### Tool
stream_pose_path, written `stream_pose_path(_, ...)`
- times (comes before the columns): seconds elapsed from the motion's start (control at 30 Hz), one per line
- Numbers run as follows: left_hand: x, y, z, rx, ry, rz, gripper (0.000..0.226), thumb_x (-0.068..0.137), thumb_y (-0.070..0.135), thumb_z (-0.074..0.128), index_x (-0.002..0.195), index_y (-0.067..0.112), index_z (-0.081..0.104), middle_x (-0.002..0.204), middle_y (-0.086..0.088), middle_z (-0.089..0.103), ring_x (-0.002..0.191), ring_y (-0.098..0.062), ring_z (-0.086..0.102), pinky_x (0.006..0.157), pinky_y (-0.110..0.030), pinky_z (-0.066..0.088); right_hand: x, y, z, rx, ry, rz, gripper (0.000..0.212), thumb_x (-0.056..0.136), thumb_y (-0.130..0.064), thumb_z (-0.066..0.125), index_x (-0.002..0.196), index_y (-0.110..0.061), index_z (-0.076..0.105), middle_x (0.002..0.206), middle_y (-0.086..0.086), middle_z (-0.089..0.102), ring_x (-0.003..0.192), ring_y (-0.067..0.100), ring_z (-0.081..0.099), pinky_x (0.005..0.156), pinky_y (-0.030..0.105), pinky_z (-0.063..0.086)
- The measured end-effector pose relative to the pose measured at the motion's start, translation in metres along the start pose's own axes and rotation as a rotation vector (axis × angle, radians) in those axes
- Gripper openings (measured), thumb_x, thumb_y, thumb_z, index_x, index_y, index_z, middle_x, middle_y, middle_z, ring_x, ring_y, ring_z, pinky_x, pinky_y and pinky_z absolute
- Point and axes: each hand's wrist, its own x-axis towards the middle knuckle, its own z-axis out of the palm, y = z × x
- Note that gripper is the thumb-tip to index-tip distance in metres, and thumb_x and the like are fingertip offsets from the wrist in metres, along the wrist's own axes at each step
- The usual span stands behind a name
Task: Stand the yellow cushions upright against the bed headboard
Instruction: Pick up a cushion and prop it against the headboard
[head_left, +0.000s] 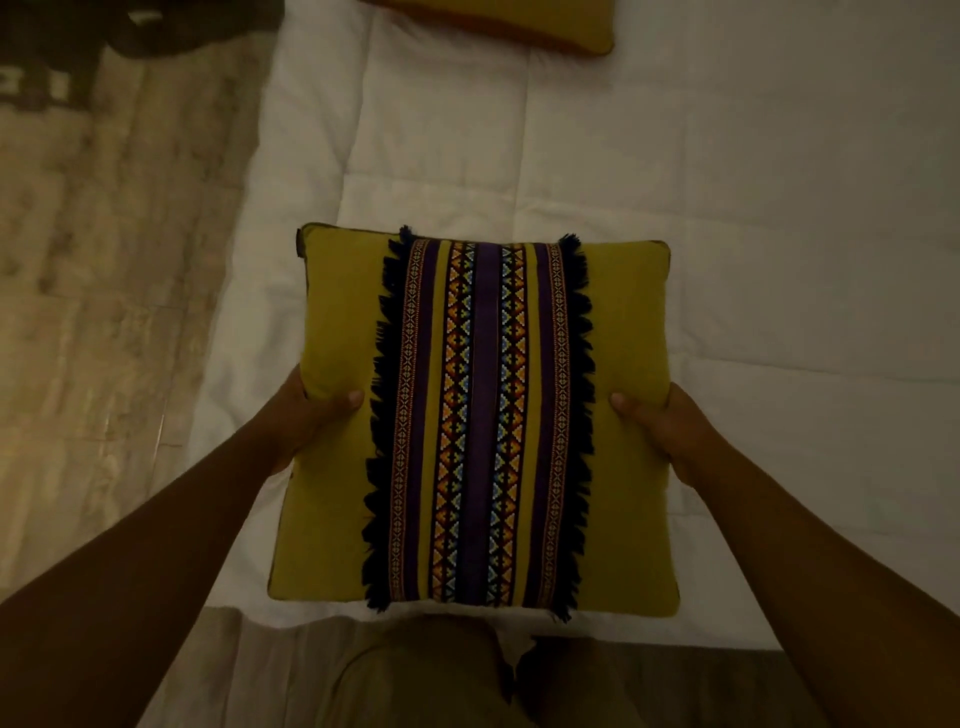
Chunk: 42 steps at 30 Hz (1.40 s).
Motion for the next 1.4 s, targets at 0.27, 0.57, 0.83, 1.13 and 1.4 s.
stream_pose_path(0.27, -0.046, 0.098, 0.033, 0.084, -0.092, 0.203, 0.095, 0.056, 0.048, 0.085, 0.14, 0.029, 0.046, 0.126, -0.009, 0.066, 0.109, -0.033, 0.067, 0.088, -0.056, 0.056, -0.092, -0.063, -0.053, 0.094, 0.109, -0.144, 0.119, 0.036, -0.067, 0.09, 0.138, -0.017, 0.053, 0.125, 0.009, 0.068, 0.107, 0.031, 0.069, 0.095, 0.056, 0.054)
stream_pose_path(0.57, -0.058, 0.194, 0.109, 0.187, -0.35, 0.381, 0.065, 0.061, 0.04, 0.085, 0.121, 0.042, 0.059, 0.114, -0.003, 0.073, 0.097, -0.027, 0.073, 0.071, -0.044, 0.062, -0.197, -0.056, -0.132, 0.29, 0.35, -0.256, 0.105, 0.039, -0.063, 0.092, 0.129, -0.022, 0.056, 0.122, 0.004, 0.068, 0.104, 0.027, 0.07, 0.085, 0.047, 0.059)
stream_pose_path(0.83, -0.1, 0.227, 0.253, 0.303, -0.534, 0.498, 0.066, 0.059, 0.041, 0.086, 0.119, 0.045, 0.059, 0.112, 0.001, 0.073, 0.096, -0.023, 0.074, 0.069, -0.039, 0.062, -0.292, 0.015, -0.23, 0.44, 0.578, -0.32, 0.121, 0.025, -0.069, 0.091, 0.13, -0.021, 0.054, 0.115, -0.001, 0.068, 0.101, 0.025, 0.069, 0.078, 0.042, 0.058)
stream_pose_path(1.13, -0.187, 0.216, 0.453, 0.471, -0.663, 0.627, 0.095, 0.043, 0.062, 0.089, 0.128, 0.041, 0.052, 0.117, -0.001, 0.069, 0.1, -0.027, 0.071, 0.078, -0.048, 0.061, -0.399, 0.134, -0.362, 0.6, 0.724, -0.366, 0.1, 0.054, -0.051, 0.085, 0.141, -0.018, 0.049, 0.126, 0.007, 0.067, 0.106, 0.031, 0.069, 0.093, 0.056, 0.055)
stream_pose_path(1.4, -0.255, 0.191, 0.628, 0.565, -0.841, 0.697, 0.094, 0.056, 0.051, 0.086, 0.139, 0.031, 0.046, 0.122, -0.003, 0.068, 0.106, -0.029, 0.069, 0.083, -0.049, 0.059, -0.483, 0.228, -0.474, 0.64, 0.858, -0.446, 0.074, 0.073, -0.038, 0.079, 0.139, -0.017, 0.052, 0.124, 0.005, 0.068, 0.098, 0.026, 0.073, 0.078, 0.044, 0.061)
